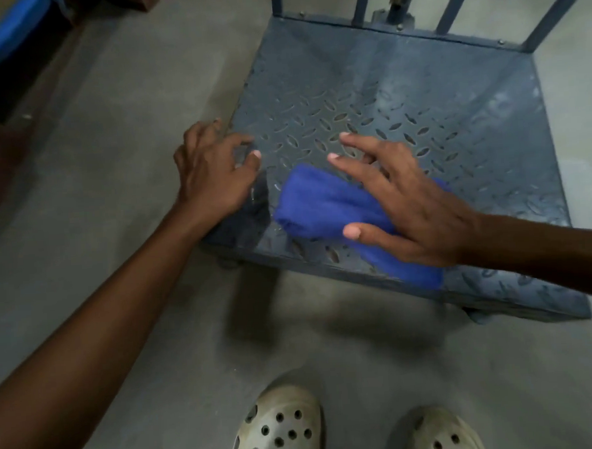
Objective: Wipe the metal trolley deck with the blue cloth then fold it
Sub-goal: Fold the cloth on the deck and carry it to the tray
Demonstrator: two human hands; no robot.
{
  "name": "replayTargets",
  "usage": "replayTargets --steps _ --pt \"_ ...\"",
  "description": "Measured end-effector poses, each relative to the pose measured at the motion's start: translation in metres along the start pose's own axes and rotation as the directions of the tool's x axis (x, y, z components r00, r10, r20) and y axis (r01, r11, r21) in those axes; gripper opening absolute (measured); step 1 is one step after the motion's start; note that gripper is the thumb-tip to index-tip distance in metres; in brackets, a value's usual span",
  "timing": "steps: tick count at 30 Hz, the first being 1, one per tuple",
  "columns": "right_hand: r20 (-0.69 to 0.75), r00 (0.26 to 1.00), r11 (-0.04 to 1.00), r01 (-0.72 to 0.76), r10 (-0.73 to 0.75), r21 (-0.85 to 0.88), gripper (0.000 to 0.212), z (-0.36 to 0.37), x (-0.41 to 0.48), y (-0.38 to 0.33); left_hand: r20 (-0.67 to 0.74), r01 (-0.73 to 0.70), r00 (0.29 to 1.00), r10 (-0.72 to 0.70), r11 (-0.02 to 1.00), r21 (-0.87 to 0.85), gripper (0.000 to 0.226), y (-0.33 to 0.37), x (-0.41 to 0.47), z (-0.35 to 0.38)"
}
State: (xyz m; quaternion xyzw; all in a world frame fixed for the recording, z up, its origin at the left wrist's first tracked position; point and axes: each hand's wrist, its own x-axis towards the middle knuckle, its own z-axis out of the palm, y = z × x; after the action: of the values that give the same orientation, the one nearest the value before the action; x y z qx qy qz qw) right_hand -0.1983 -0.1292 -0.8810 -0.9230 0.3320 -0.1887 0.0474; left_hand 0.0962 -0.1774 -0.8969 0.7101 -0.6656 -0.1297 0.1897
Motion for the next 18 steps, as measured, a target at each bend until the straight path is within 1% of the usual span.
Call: replayTargets --steps 2,4,7,8,10,12,14,15,17,18 --pt "-0.010 1.000 0.999 0.008 -0.009 -0.037 0.067 0.002 0.001 0.006 0.027 0.003 1.000 0.000 0.996 -0.086 0.051 -0.001 -0.001 -0.004" --pt "-0.007 1.000 0.994 0.021 -0.022 -0.104 0.057 0.003 0.005 0.018 0.071 -0.008 0.997 0.017 0.993 -0.116 0.042 0.000 -0.004 -0.006" --pt "0.026 0.998 0.991 -0.049 0.052 -0.125 0.053 0.010 0.005 0.036 0.159 -0.054 0.985 0.059 0.998 -0.036 0.024 0.004 -0.008 -0.008" --pt "0.041 0.996 0.991 -0.076 0.081 -0.114 0.054 0.014 0.005 0.040 0.219 -0.074 0.973 0.076 0.997 -0.018 0.024 0.007 -0.008 -0.009" --pt "0.088 0.988 0.990 -0.117 0.124 -0.075 0.057 0.020 0.002 0.048 0.322 -0.095 0.942 0.096 0.995 -0.020 0.033 0.015 -0.008 -0.012" --pt "0.154 0.978 0.989 -0.129 0.138 -0.069 0.060 0.023 -0.002 0.052 0.391 -0.034 0.920 0.035 0.999 -0.008 0.037 0.024 -0.008 -0.006" --pt "0.218 0.960 0.983 -0.158 0.175 -0.095 0.068 0.027 -0.009 0.053 0.453 0.033 0.891 -0.044 0.999 0.032 0.045 0.027 -0.009 0.008" --pt "0.245 0.948 0.978 -0.179 0.201 -0.109 0.073 0.030 -0.012 0.053 0.481 0.061 0.875 -0.066 0.998 0.025 0.042 0.027 -0.007 0.016" --pt "0.323 0.916 0.971 -0.215 0.236 -0.101 0.082 0.033 -0.011 0.055 0.506 0.149 0.858 -0.092 0.986 -0.073 0.035 0.017 0.002 0.027" --pt "0.356 0.902 0.969 -0.238 0.244 -0.061 0.082 0.032 -0.008 0.056 0.498 0.197 0.862 -0.097 0.969 -0.152 0.035 0.011 0.008 0.027"
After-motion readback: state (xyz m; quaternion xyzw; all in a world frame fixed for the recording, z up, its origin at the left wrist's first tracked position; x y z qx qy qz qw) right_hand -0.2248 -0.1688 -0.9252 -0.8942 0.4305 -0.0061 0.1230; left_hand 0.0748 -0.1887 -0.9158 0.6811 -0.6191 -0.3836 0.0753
